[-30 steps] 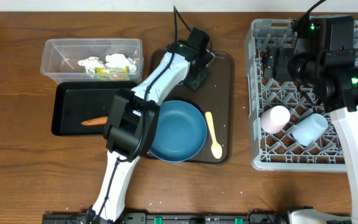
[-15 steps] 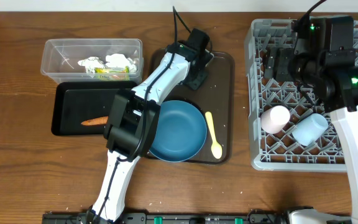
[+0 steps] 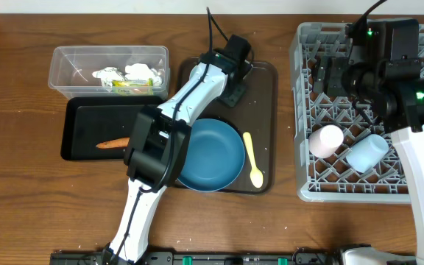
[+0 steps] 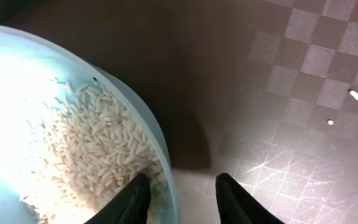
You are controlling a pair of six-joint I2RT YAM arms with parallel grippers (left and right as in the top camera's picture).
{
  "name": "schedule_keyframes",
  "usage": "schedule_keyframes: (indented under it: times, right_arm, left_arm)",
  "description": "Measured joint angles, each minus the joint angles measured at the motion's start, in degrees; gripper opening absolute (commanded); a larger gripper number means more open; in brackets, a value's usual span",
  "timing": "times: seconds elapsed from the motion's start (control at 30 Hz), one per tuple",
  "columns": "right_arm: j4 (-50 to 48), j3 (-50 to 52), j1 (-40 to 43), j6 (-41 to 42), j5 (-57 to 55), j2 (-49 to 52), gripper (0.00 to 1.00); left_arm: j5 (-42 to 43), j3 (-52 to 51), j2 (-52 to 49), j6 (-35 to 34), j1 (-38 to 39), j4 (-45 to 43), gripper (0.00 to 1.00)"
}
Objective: Sort waste into correct bins and load items into the dishwasher rack
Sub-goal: 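Lift the rice bowl with the left gripper and carry it left over the black tray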
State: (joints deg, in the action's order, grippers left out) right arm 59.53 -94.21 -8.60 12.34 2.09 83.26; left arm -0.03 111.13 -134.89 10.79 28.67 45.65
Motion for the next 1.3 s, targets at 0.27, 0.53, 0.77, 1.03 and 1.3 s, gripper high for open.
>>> schedule_keyframes:
  times: [0.27,0.53,0.77,1.03,1.3]
  right_arm:
    - [0.1,0.0,0.0,-0.4,-0.2,0.0,0.86]
    - [0.3,0.0,0.0,-0.5,-0.8,0.0,0.86]
    - [0.5,0.0,0.0,-0.7,-1.4,0.0,0.86]
    - [0.5,0.0,0.0,-0.7,-1.6,0.0,0.86]
    - [0.6,0.1,0.0,-0.9,-1.7,0.0,0.86]
  left_arm:
    - [-4.8,0.0,0.0,-2.3,1.3,0.0,0.28]
    - [-6.4,0.0,0.0,-3.0,2.0,-0.1,0.19]
    - [-6.8,0.0,0.0,-3.4,2.0,-0.2,0.06]
    - [-6.8,0.0,0.1,-3.4,2.0,-0.1,0.06]
    - [-6.8,-0.1,4.3,-6.1,2.0,1.8,0.06]
